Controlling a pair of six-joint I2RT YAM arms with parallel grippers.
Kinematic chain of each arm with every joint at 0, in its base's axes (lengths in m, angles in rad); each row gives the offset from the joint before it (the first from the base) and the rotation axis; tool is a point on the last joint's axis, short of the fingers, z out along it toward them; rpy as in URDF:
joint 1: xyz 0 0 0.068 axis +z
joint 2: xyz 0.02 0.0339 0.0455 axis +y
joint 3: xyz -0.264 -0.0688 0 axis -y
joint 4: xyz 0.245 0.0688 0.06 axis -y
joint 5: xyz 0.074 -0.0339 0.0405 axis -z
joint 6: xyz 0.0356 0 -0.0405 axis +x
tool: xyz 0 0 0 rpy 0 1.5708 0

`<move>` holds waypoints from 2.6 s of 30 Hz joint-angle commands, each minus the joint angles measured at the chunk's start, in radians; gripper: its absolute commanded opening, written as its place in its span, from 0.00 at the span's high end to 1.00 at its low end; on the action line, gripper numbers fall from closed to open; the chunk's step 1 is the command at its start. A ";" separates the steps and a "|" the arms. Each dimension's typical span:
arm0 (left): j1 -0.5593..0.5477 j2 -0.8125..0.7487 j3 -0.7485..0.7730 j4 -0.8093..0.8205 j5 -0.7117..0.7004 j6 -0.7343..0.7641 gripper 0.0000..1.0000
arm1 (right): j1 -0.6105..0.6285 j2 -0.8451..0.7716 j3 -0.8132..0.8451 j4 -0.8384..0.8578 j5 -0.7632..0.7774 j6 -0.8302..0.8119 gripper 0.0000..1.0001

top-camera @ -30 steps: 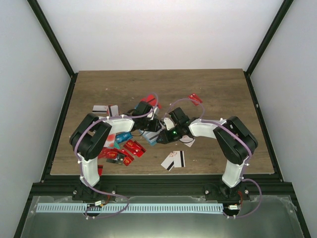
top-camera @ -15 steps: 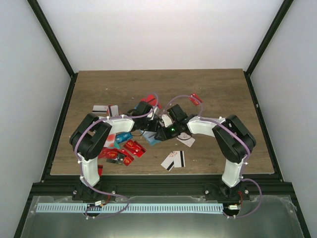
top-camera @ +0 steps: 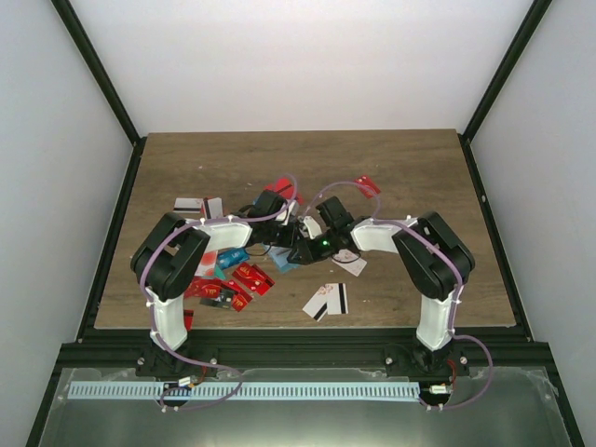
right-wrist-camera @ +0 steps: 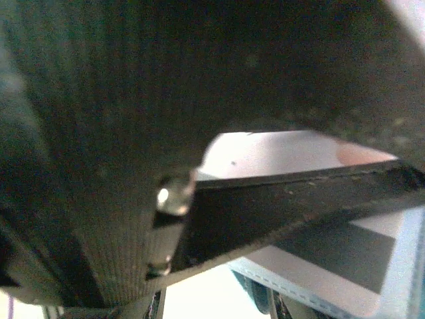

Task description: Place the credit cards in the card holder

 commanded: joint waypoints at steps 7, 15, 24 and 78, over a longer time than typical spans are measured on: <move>-0.006 0.075 -0.043 -0.110 -0.043 -0.004 0.74 | 0.032 0.065 -0.017 0.042 -0.348 -0.072 0.57; -0.007 0.082 -0.037 -0.112 -0.046 -0.008 0.74 | 0.064 0.047 -0.030 -0.007 -0.414 -0.130 0.57; -0.006 0.081 -0.025 -0.117 -0.050 -0.008 0.74 | 0.073 -0.021 -0.116 -0.007 -0.373 -0.122 0.57; 0.227 -0.134 -0.106 -0.093 -0.235 0.046 0.37 | 0.233 -0.243 0.043 -0.364 0.547 0.520 0.46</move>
